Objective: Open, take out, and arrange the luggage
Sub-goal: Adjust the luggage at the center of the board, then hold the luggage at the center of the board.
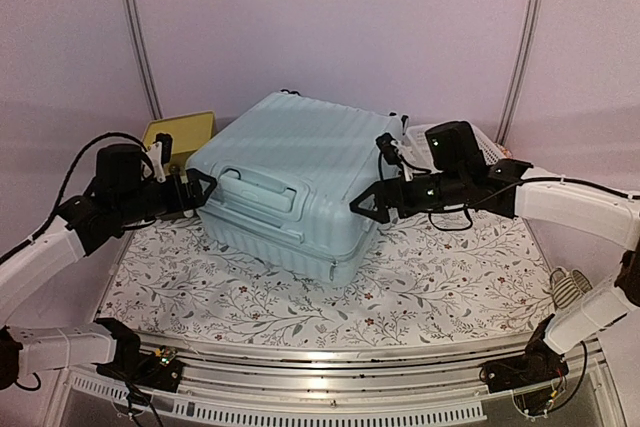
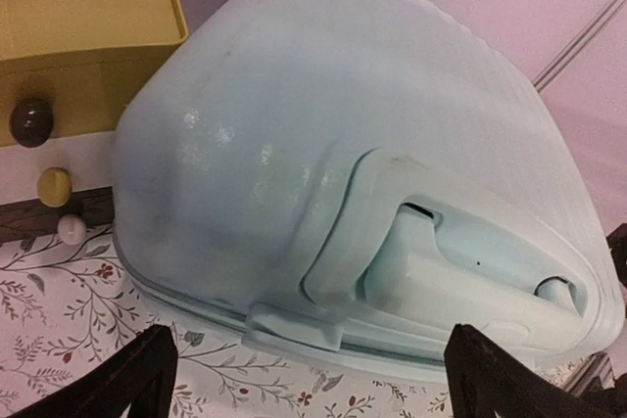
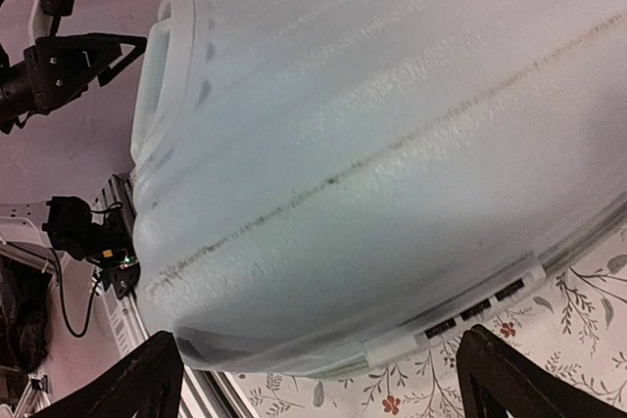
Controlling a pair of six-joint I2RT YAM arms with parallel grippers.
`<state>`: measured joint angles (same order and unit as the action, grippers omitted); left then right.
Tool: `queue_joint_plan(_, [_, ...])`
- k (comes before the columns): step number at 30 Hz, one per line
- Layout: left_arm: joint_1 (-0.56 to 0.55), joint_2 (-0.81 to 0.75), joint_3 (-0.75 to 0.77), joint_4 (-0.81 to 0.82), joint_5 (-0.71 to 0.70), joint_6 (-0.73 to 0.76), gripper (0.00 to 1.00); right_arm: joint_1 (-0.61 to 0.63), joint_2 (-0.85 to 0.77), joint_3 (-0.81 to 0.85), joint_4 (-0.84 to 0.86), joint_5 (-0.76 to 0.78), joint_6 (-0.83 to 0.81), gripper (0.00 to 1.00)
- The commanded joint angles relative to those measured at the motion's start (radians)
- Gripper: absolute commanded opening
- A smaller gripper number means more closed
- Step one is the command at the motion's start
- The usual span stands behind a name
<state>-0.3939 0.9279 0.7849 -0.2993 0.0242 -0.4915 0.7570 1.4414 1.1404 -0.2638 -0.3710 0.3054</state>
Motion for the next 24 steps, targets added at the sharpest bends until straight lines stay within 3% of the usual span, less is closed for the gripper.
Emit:
queue_joint_plan(1, [0.011,0.002,-0.039,0.088,0.144,-0.009,0.96,0.04,-0.099,-0.101,0.003,0.175,-0.041,0.99])
queue_joint_plan(9, [-0.026,-0.031,-0.137,0.188,0.38,-0.07,0.77,0.12,-0.299,-0.381,0.266,0.208,0.005,0.92])
queue_joint_plan(13, [-0.16,-0.131,-0.254,0.291,0.309,-0.244,0.74,0.243,-0.315,-0.49,0.388,0.378,0.028,0.86])
queue_joint_plan(17, [-0.301,-0.164,-0.374,0.429,0.197,-0.442,0.76,0.357,-0.225,-0.533,0.51,0.525,0.062,0.73])
queue_joint_plan(24, [-0.4,-0.054,-0.507,0.765,0.146,-0.621,0.84,0.44,-0.042,-0.578,0.749,0.626,0.156,0.54])
